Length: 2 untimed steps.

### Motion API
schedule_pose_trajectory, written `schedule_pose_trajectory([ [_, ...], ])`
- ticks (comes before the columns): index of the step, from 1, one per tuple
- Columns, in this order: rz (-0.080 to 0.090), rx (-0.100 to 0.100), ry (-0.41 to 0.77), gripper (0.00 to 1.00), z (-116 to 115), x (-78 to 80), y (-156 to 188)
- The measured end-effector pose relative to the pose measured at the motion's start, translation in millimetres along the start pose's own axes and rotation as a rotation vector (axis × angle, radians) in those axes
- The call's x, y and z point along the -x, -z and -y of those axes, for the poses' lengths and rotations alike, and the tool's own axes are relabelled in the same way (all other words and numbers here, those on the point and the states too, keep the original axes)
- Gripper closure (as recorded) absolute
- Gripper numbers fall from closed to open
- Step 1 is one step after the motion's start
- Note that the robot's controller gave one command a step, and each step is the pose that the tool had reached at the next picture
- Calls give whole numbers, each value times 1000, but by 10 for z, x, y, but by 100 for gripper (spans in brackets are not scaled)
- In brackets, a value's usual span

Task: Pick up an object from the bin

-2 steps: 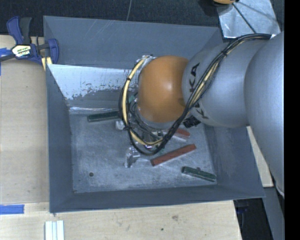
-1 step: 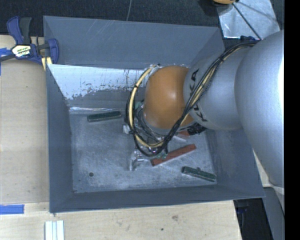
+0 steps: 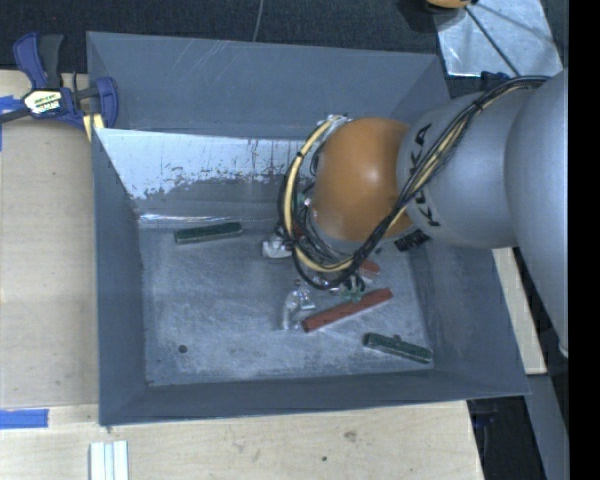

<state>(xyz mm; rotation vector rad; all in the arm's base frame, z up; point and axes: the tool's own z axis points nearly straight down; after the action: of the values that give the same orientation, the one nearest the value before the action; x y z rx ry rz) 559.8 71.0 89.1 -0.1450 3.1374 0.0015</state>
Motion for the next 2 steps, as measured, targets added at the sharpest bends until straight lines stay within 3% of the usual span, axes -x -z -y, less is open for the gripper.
schedule_pose_trajectory([
  [1, 5, -4, 39, 0, 196, 109, -37],
  [2, -1, 0, 3, 0, 415, -109, 159],
])
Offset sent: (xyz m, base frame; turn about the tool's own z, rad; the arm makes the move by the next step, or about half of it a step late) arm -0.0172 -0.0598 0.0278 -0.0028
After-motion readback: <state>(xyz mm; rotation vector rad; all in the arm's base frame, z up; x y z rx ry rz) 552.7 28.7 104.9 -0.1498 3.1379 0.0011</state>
